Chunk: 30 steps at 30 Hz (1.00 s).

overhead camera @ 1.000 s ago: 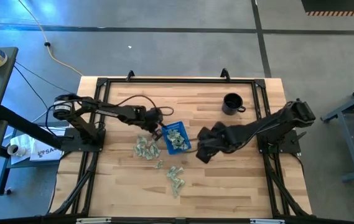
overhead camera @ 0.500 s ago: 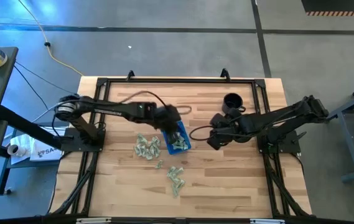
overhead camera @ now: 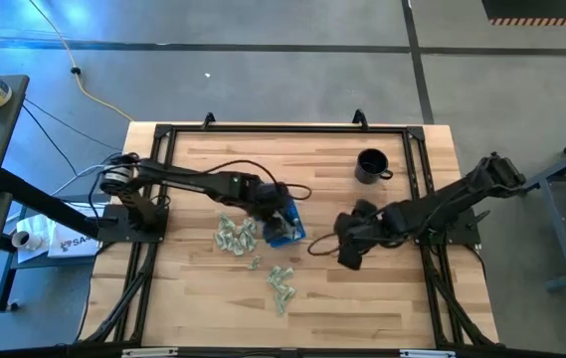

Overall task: Pick and place Stevia / Truvia into bins
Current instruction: Put the stevia packet into the basket

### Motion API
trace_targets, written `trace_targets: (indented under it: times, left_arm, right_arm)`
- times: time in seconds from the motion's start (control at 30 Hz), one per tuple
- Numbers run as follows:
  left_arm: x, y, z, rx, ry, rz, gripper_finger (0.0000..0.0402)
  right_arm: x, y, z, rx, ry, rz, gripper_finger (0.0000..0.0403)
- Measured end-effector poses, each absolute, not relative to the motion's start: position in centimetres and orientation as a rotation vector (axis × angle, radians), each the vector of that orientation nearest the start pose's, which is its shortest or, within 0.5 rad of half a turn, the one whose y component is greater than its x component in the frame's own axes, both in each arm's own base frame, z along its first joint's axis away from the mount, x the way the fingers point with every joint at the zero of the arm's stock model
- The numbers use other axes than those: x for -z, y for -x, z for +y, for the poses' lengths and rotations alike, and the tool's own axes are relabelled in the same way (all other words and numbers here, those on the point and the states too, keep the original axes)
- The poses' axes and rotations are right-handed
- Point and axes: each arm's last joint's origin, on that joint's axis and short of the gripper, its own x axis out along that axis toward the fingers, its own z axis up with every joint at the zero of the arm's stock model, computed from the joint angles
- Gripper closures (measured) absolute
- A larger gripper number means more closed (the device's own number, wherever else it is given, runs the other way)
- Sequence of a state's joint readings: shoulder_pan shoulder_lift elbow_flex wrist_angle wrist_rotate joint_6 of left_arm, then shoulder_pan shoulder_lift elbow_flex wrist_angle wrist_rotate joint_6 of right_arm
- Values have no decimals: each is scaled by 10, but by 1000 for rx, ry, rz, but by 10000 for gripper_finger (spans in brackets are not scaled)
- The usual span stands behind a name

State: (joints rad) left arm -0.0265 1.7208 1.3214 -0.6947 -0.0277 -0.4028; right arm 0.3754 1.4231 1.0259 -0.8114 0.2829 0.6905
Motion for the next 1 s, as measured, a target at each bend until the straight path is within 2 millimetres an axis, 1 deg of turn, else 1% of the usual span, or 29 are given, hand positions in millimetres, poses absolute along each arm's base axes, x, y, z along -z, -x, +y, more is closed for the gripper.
trace_targets:
  times: [0.1,0.2,0.3,0.4,0.5,0.6,0.7,0.8,0.9,1.0]
  left_arm:
    - [-253,-336,-24,-226,310,1123,99]
    - [-260,-313,-42,-280,323,1175,109]
    - [-260,-291,-61,-390,356,1201,129]
    - [-257,-270,-80,-449,404,1196,149]
    - [-250,-255,-94,-471,415,1186,165]
    - [-240,-240,-102,-498,420,1200,175]
    - [-228,-221,-110,-524,440,1237,181]
    - [-221,-198,-117,-544,469,1240,183]
    - [-215,-179,-120,-563,493,1233,183]
    - [-214,-165,-120,-559,515,1213,185]
  right_arm:
    - [-223,-251,96,168,-200,1063,107]
    - [-211,-256,97,47,-154,1014,107]
    - [-206,-271,103,-105,-101,927,107]
    - [-197,-291,112,-211,-1,898,107]
    - [-187,-316,117,-197,47,913,107]
    - [-174,-340,122,-172,37,945,107]
    - [-164,-362,130,-214,32,969,107]
    - [-154,-377,138,-234,48,1037,107]
    - [-147,-388,143,-204,83,1082,110]
    - [-143,-399,145,-194,107,1097,129]
